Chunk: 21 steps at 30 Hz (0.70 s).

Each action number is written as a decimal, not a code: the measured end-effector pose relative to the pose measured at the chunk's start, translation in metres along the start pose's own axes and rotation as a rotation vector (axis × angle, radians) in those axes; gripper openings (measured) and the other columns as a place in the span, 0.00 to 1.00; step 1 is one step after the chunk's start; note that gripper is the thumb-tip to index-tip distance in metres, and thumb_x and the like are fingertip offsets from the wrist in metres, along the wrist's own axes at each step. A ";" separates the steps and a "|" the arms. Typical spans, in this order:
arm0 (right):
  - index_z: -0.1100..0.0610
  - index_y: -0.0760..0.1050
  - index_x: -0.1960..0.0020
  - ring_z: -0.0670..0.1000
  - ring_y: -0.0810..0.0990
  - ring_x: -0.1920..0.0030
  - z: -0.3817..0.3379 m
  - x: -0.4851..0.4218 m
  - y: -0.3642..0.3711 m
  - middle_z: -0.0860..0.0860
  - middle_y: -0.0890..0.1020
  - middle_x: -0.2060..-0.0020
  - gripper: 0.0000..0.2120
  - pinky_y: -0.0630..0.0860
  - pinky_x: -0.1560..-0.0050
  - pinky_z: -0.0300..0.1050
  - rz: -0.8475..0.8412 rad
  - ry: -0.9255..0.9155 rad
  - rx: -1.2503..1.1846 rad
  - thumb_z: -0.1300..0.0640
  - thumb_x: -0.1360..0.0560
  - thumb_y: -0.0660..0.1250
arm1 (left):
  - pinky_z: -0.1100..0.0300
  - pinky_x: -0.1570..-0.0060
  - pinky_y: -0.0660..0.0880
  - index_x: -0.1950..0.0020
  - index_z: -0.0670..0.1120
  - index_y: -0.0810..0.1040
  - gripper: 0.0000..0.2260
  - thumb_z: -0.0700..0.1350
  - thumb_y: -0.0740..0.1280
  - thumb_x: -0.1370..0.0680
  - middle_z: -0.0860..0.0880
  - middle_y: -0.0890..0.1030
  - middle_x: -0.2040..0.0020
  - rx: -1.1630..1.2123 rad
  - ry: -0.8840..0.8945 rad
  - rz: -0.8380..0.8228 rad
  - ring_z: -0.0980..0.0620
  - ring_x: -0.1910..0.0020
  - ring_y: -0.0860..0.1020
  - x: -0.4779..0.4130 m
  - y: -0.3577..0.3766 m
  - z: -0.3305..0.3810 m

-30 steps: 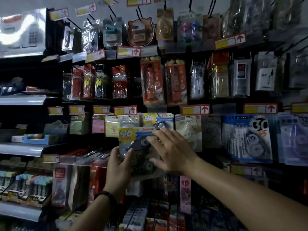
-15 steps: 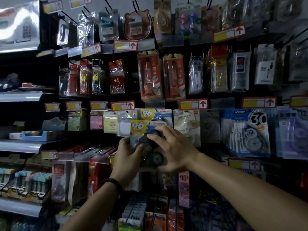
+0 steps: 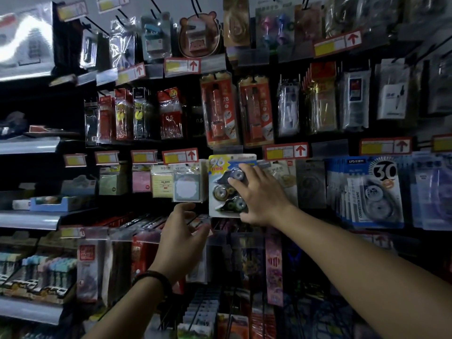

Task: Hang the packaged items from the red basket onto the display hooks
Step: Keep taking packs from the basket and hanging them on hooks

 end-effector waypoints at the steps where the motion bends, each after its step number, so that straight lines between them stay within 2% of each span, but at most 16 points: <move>1: 0.54 0.71 0.23 0.67 0.71 0.29 0.001 -0.001 0.000 0.64 0.67 0.25 0.50 0.75 0.32 0.64 -0.001 0.001 0.005 0.39 0.40 0.81 | 0.43 0.38 0.82 0.27 0.55 0.70 0.25 0.53 0.74 0.21 0.53 0.77 0.33 -0.003 0.002 -0.006 0.50 0.35 0.79 0.000 0.000 0.001; 5: 0.52 0.70 0.21 0.65 0.68 0.25 -0.001 -0.001 -0.004 0.63 0.66 0.23 0.49 0.72 0.28 0.63 -0.027 -0.005 0.000 0.36 0.38 0.79 | 0.43 0.38 0.82 0.29 0.55 0.71 0.23 0.53 0.74 0.21 0.54 0.77 0.34 -0.013 0.014 -0.009 0.51 0.36 0.79 0.001 0.001 0.002; 11: 0.47 0.64 0.18 0.62 0.60 0.21 -0.003 -0.004 -0.010 0.60 0.59 0.19 0.46 0.62 0.22 0.60 -0.121 -0.003 0.019 0.35 0.32 0.75 | 0.47 0.38 0.81 0.30 0.54 0.73 0.21 0.51 0.75 0.21 0.53 0.77 0.34 -0.033 0.027 -0.029 0.52 0.38 0.80 0.006 0.007 0.004; 15: 0.50 0.64 0.20 0.64 0.58 0.21 -0.009 -0.005 -0.008 0.61 0.57 0.20 0.44 0.63 0.23 0.60 -0.162 0.012 0.016 0.40 0.30 0.76 | 0.51 0.38 0.81 0.30 0.52 0.74 0.20 0.50 0.74 0.20 0.52 0.76 0.34 -0.052 0.045 -0.050 0.53 0.38 0.79 0.010 0.010 0.007; 19: 0.53 0.72 0.27 0.63 0.63 0.25 -0.015 -0.003 -0.010 0.62 0.57 0.20 0.30 0.70 0.28 0.59 -0.204 0.024 -0.038 0.48 0.27 0.74 | 0.52 0.41 0.81 0.32 0.53 0.74 0.18 0.51 0.74 0.20 0.53 0.77 0.36 -0.112 0.077 -0.089 0.55 0.40 0.79 0.014 0.011 0.009; 21: 0.54 0.74 0.29 0.63 0.63 0.24 -0.016 0.002 -0.016 0.62 0.56 0.19 0.27 0.69 0.27 0.58 -0.200 0.017 -0.065 0.49 0.26 0.71 | 0.53 0.42 0.82 0.32 0.54 0.74 0.18 0.50 0.73 0.20 0.54 0.77 0.36 -0.126 0.086 -0.124 0.56 0.42 0.79 0.018 0.011 0.010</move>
Point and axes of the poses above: each hand's wrist, its own x-axis away from the middle knuckle, its own y-axis out of the palm, z = x × y, the point moved 6 cm from there along -x, towards the middle knuckle
